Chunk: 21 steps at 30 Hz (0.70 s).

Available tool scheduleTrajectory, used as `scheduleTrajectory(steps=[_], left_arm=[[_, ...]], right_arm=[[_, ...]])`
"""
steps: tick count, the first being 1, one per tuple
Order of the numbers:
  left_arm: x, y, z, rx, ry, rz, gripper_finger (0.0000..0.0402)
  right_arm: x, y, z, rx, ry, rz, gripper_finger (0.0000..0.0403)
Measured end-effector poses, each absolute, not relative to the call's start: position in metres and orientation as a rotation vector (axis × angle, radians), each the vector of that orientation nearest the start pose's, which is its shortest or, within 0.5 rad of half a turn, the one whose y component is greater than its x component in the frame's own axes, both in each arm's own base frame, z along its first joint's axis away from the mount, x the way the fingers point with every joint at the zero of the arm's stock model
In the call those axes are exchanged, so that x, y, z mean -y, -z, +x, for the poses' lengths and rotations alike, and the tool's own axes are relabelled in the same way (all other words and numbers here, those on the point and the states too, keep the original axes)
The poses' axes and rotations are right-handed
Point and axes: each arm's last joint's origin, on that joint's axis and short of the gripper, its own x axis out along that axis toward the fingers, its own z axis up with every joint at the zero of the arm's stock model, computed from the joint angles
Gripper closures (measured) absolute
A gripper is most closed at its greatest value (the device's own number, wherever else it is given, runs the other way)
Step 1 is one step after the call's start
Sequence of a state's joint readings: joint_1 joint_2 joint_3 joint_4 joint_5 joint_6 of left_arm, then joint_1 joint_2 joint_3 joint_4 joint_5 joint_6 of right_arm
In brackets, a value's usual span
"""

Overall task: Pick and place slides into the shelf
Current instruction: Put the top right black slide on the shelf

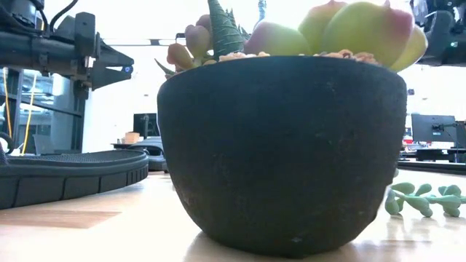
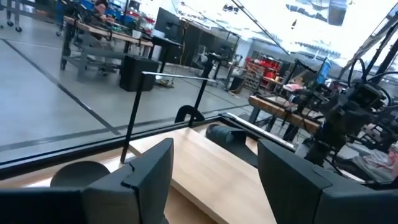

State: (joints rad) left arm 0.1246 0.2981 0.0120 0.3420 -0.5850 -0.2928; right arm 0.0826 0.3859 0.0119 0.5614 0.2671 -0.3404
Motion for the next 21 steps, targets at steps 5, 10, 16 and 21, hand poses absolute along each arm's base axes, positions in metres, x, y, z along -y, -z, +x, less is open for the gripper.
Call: scheduleTrajectory(steps=[5, 10, 16, 21], left_arm=[[-0.030, -0.175, 0.109, 0.177, -0.692, -0.337, 0.0186], [-0.028, -0.175, 0.110, 0.173, -0.631, -0.352, 0.0186], [-0.028, -0.177, 0.110, 0.195, -0.609, -0.362, 0.0186], [-0.028, -0.178, 0.110, 0.211, -0.603, -0.401, 0.0186]], right_arm=[[0.000, -0.191, 0.120, 0.115, 0.296, -0.356, 0.0336], [0.001, -0.212, 0.123, 0.013, 0.329, -0.371, 0.0336], [0.003, -0.229, 0.126, -0.197, 0.363, -0.329, 0.0336], [0.004, -0.237, 0.129, -0.285, 0.423, -0.288, 0.0336]])
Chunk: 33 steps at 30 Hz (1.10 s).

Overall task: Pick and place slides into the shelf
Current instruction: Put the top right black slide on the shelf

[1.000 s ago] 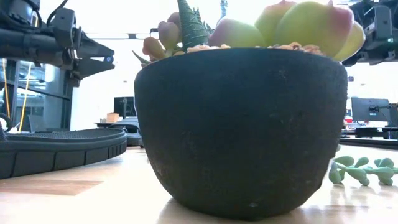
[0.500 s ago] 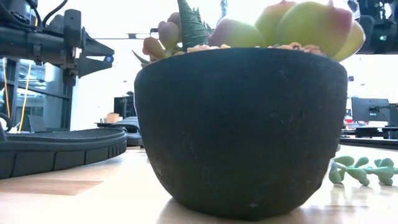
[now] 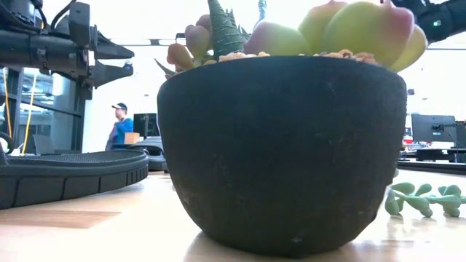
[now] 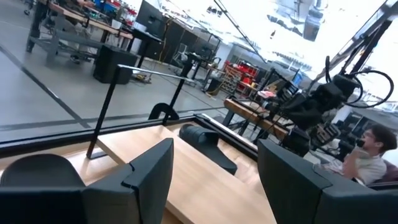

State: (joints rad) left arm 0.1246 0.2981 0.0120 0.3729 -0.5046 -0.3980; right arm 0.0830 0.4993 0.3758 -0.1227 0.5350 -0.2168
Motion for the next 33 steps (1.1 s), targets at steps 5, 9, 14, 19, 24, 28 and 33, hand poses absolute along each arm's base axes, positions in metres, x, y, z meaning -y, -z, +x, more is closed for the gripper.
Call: scheduleTrajectory(steps=[5, 9, 14, 19, 24, 28, 33], left_arm=[[-0.026, -0.178, 0.111, 0.197, -0.537, -0.401, 0.0185], [-0.026, -0.177, 0.111, 0.183, -0.514, -0.372, 0.0185], [-0.025, -0.176, 0.112, 0.144, -0.508, -0.290, 0.0186], [-0.025, -0.176, 0.112, 0.078, -0.495, -0.249, 0.0185], [-0.025, -0.184, 0.112, 0.017, -0.503, -0.257, 0.0186], [-0.024, -0.186, 0.112, 0.020, -0.490, -0.263, 0.0186], [-0.024, -0.186, 0.112, 0.022, -0.490, -0.274, 0.0185]], right_arm=[[0.004, -0.239, 0.136, -0.317, 0.435, -0.293, 0.0336], [0.004, -0.234, 0.140, -0.370, 0.426, -0.325, 0.0336], [0.004, -0.231, 0.144, -0.403, 0.437, -0.351, 0.0336], [0.006, -0.230, 0.143, -0.425, 0.513, -0.372, 0.0336], [0.007, -0.226, 0.141, -0.478, 0.546, -0.398, 0.0336], [0.007, -0.221, 0.138, -0.530, 0.558, -0.416, 0.0336], [0.008, -0.214, 0.134, -0.603, 0.584, -0.418, 0.0336]])
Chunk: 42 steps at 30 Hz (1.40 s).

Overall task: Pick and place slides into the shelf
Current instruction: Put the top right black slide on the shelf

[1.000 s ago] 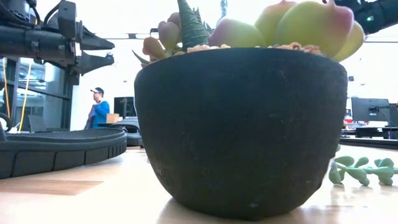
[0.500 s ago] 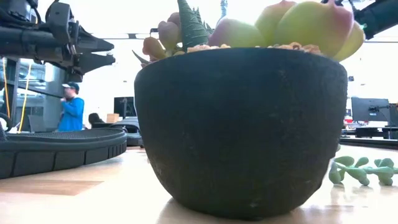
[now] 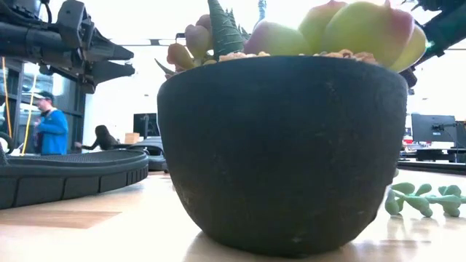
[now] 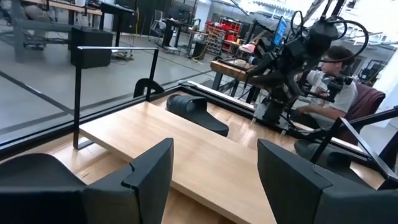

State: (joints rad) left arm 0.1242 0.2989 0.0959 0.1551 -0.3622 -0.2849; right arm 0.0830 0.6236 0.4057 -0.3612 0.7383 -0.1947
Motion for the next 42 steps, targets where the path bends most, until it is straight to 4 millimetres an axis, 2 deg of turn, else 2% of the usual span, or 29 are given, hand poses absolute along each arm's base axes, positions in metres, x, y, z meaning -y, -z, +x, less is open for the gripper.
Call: scheduleTrajectory(steps=[6, 17, 24, 33, 37, 42], left_arm=[[-0.024, -0.186, 0.112, 0.022, -0.490, -0.274, 0.0186], [-0.024, -0.187, 0.112, 0.028, -0.489, -0.275, 0.0186], [-0.024, -0.187, 0.112, 0.029, -0.489, -0.275, 0.0186], [-0.024, -0.187, 0.112, 0.030, -0.489, -0.275, 0.0185], [-0.024, -0.187, 0.112, 0.030, -0.489, -0.275, 0.0186], [-0.024, -0.187, 0.112, 0.030, -0.489, -0.275, 0.0186]], right_arm=[[0.009, -0.212, 0.136, -0.625, 0.596, -0.422, 0.0327], [0.009, -0.199, 0.148, -0.710, 0.660, -0.449, 0.0258], [0.014, -0.191, 0.153, -0.738, 0.718, -0.373, 0.0253], [0.031, -0.180, 0.162, -0.788, 0.749, -0.264, 0.0248], [0.040, -0.177, 0.165, -0.797, 0.766, -0.213, 0.0216], [0.053, -0.175, 0.164, -0.801, 0.891, -0.180, 0.0172]])
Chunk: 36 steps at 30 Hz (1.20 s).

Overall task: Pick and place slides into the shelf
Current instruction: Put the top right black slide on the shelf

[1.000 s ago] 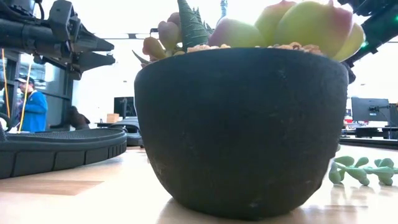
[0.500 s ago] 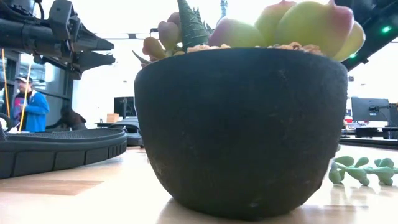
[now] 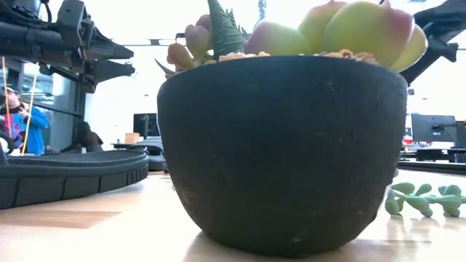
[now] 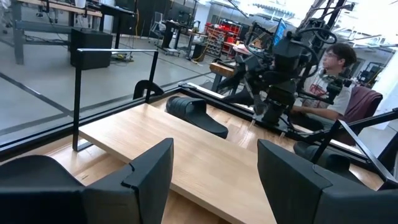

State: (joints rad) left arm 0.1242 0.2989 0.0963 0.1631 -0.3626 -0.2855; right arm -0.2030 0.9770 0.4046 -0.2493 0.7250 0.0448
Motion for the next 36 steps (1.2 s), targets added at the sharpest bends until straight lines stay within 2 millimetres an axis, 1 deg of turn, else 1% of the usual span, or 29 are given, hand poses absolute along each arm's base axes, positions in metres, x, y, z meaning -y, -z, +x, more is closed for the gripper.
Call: scheduleTrajectory(steps=[3, 7, 14, 20, 24, 29, 32, 36], left_arm=[[-0.024, -0.187, 0.112, 0.030, -0.489, -0.275, 0.0186], [-0.025, -0.187, 0.112, 0.027, -0.495, -0.259, 0.0186], [-0.025, -0.187, 0.112, 0.026, -0.496, -0.258, 0.0186], [-0.025, -0.187, 0.112, 0.026, -0.496, -0.256, 0.0186], [-0.025, -0.187, 0.112, 0.026, -0.496, -0.256, 0.0186], [-0.025, -0.187, 0.112, 0.025, -0.497, -0.256, 0.0185], [-0.025, -0.187, 0.112, 0.024, -0.497, -0.251, 0.0186], [-0.025, -0.187, 0.112, 0.023, -0.497, -0.248, 0.0186]], right_arm=[[0.057, -0.171, 0.165, -0.839, 0.878, -0.190, 0.0164], [0.061, -0.166, 0.170, -0.875, 0.864, -0.228, 0.0163], [0.065, -0.153, 0.184, -0.939, 0.813, -0.363, 0.0163], [0.073, -0.137, 0.195, -1.007, 0.857, -0.486, 0.0163], [0.084, -0.126, 0.199, -1.033, 0.899, -0.476, 0.0163], [0.098, -0.112, 0.197, -1.082, 0.949, -0.444, 0.0163], [0.105, -0.108, 0.197, -1.076, 0.988, -0.410, 0.0163], [0.110, -0.108, 0.196, -1.055, 1.029, -0.381, 0.0163]])
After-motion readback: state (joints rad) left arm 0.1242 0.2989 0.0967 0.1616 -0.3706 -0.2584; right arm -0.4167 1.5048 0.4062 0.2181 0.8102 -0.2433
